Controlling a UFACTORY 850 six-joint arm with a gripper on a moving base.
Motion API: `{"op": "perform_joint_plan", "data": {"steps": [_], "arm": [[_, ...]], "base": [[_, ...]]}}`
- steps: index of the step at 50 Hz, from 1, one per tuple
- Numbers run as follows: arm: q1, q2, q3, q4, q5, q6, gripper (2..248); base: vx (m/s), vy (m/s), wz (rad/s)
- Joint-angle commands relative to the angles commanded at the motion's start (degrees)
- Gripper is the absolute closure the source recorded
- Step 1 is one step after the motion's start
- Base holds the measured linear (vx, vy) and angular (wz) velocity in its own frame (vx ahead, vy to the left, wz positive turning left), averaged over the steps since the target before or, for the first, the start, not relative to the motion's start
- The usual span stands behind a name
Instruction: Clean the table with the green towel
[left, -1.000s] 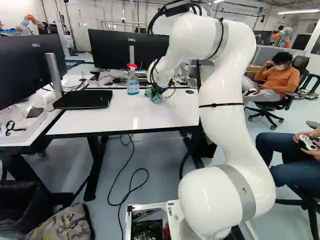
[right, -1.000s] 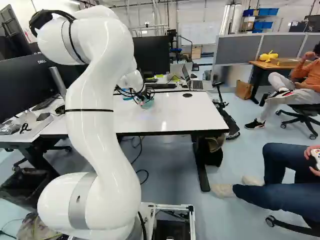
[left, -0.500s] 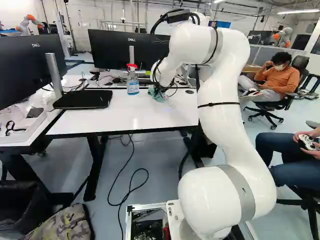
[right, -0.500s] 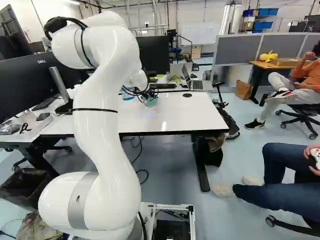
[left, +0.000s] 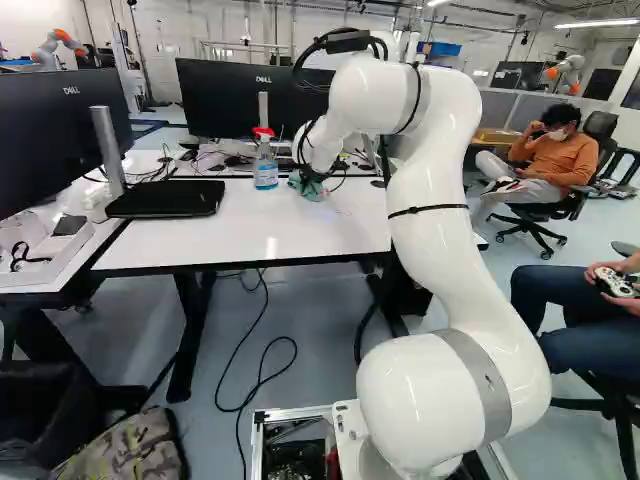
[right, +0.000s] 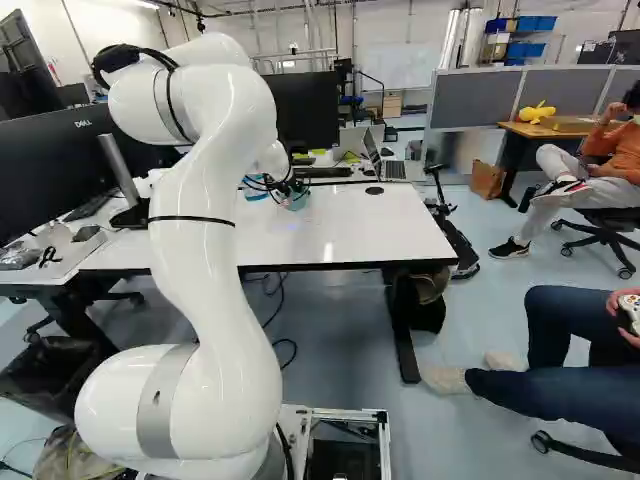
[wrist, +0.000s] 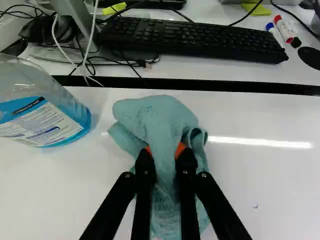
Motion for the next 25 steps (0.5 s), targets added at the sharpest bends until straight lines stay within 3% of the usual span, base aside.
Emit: {"op": "perform_joint_plan", "data": {"steps": [25], "arm": [[1.93, 4.53, 6.38, 0.00, 0.00, 0.00, 194]], "base": [[0.000, 0.000, 0.000]]}}
